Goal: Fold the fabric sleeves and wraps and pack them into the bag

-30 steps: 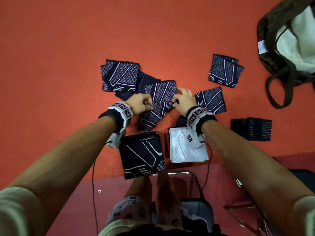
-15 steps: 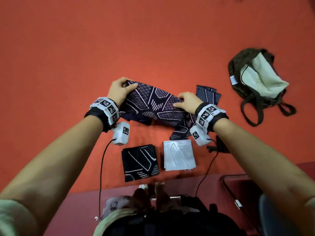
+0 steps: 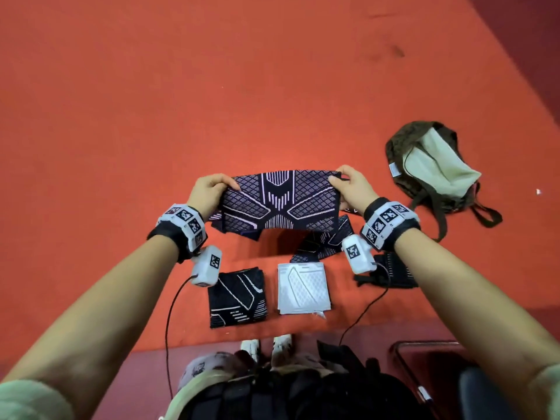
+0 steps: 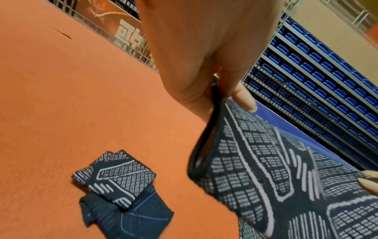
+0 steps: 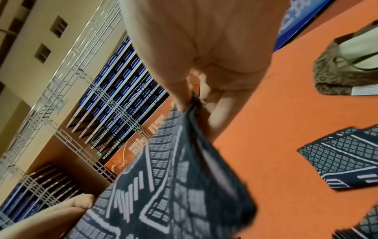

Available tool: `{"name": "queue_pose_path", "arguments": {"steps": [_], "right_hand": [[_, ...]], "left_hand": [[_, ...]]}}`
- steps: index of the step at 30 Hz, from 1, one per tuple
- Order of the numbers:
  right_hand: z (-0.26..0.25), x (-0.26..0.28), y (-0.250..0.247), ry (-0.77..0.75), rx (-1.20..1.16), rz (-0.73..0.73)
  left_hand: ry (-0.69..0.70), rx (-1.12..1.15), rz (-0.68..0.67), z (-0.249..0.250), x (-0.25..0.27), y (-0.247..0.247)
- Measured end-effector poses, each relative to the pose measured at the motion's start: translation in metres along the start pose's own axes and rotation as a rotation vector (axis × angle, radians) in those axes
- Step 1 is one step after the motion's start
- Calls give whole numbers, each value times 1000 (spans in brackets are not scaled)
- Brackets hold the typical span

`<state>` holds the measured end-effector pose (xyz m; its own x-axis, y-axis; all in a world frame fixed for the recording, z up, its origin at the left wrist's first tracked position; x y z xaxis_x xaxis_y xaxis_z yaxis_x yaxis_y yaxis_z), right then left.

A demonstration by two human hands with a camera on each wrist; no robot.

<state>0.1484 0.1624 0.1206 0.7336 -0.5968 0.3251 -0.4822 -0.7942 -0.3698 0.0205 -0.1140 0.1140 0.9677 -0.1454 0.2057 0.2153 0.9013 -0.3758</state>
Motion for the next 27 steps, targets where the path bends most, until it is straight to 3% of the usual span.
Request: {"name": "queue_pose_path", "arguments": {"steps": [5, 10, 12, 20, 23, 27], "right_hand": [[21, 3, -9, 25, -47, -30], [31, 16, -11, 123, -88, 0], [23, 26, -7, 83, -85, -23], [-29, 64, 39, -49, -16, -387], [-41, 65, 41, -146, 87, -348], [-46, 66, 46, -92, -20, -342]], "left_hand": [[-48, -51, -140, -7, 20, 26], [-90, 55, -85, -8, 36, 29], [-101, 66, -128, -4, 46, 37], [-47, 33, -355, 28, 66, 65], [-10, 15, -413, 36, 69, 67], [70, -40, -454, 37, 70, 65]]}}
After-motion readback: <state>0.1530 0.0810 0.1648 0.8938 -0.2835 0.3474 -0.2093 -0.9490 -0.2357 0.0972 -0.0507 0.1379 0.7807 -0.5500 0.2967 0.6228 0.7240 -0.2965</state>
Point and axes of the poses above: each hand's wrist, its own x-axis away from the middle knuckle, its own y-axis out of the palm, z = x × y, the point moved 6 cm from there along -x, towards the middle knuckle, and after that the axes turned 14 degrees about z, right-handed, at the moved point
